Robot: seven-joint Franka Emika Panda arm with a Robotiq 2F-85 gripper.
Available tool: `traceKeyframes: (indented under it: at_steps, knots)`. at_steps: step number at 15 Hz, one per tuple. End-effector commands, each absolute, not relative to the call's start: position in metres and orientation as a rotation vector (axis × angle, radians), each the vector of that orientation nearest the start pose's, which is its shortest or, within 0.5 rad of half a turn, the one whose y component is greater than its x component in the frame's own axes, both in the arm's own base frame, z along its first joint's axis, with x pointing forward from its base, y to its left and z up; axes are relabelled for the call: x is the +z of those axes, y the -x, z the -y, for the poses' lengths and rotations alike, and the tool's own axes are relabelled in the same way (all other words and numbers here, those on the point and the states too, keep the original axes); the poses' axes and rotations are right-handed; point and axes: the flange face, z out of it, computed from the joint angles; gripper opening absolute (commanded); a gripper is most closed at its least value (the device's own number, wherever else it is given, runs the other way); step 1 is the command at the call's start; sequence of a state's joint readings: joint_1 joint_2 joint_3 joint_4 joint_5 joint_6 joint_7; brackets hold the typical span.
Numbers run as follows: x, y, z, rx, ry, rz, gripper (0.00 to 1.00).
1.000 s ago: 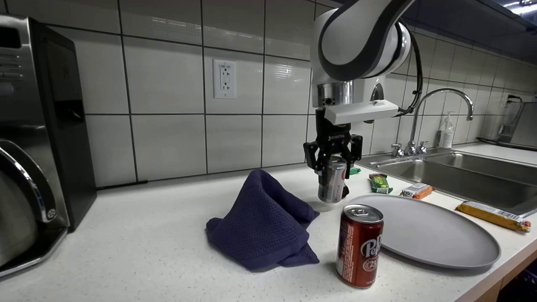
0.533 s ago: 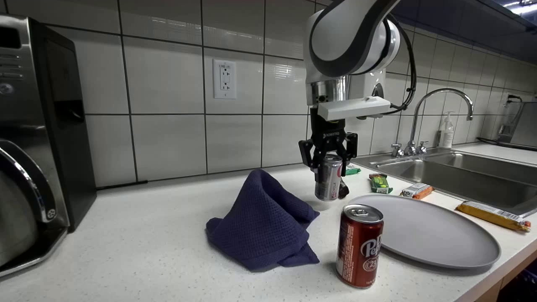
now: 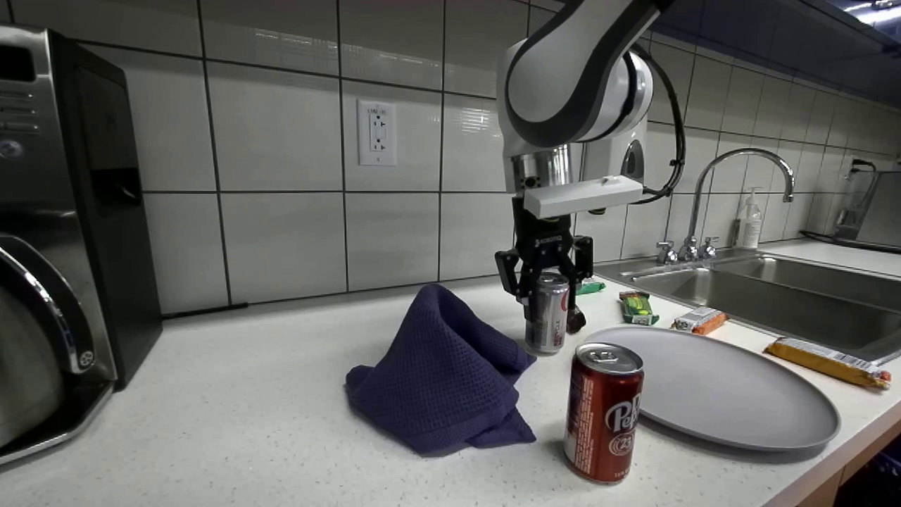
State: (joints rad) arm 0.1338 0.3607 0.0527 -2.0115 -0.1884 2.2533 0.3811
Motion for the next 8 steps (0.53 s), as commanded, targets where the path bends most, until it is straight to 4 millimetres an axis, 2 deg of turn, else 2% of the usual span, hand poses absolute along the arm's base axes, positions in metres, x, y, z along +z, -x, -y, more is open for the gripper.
traceKeyframes:
  at_steps: [1, 3, 8]
  knots:
    - [0.271, -0.589, -0.105, 0.182, 3.291, -0.135, 0.92]
    - [0.274, -0.588, -0.104, 0.188, 3.293, -0.134, 1.0]
    - [0.288, -0.586, -0.097, 0.151, 3.282, -0.143, 1.0]
